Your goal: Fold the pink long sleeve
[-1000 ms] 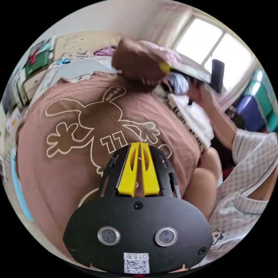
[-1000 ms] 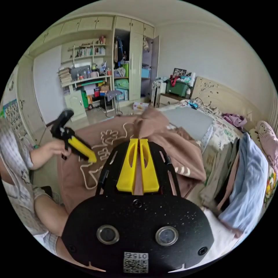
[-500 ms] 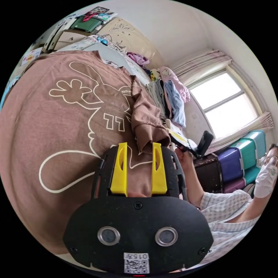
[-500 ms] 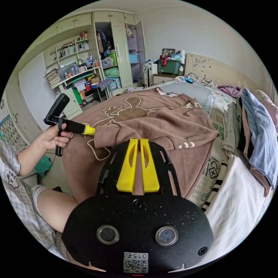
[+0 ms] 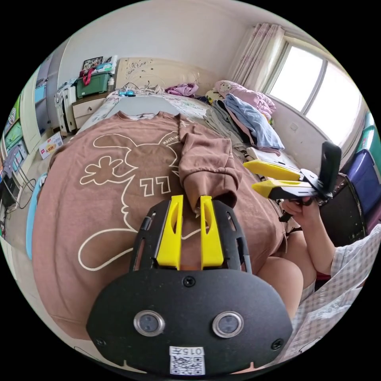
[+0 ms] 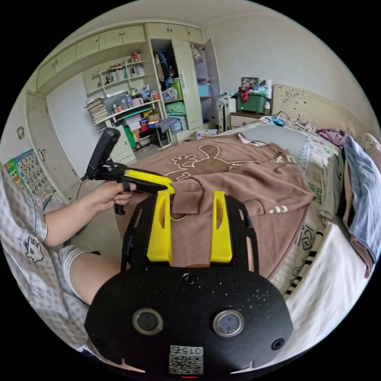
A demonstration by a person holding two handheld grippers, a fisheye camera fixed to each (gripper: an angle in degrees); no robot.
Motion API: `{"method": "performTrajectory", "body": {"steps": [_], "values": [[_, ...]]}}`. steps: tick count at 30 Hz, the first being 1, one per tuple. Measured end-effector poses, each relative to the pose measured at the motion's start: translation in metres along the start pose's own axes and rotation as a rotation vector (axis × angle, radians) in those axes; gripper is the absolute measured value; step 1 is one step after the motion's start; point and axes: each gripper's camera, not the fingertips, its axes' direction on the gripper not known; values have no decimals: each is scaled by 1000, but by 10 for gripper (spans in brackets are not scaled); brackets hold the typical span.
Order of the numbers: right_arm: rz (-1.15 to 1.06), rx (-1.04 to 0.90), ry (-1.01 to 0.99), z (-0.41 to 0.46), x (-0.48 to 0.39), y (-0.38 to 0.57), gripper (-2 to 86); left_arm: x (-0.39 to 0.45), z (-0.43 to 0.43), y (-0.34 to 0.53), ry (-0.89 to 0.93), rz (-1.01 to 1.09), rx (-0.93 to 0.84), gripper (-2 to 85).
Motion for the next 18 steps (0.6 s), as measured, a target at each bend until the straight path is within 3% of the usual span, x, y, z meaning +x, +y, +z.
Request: {"method": "performTrajectory", "body": {"steps": [9,11,15,18], "values": [[-64,-193,121,41,-31,-13,99,-6,14,17,36,-47,-39,11],[-103,-282,174,58,-38,-15,51,-4,12,20,34,-40,-30,3],[-188,-259,239,45,-55,-19,9,-6,-7,32,70,-45,66,-2],[-225,-232,170,19,-65,-25,-1,-10,-24,41,68,-52,95,-2]]}}
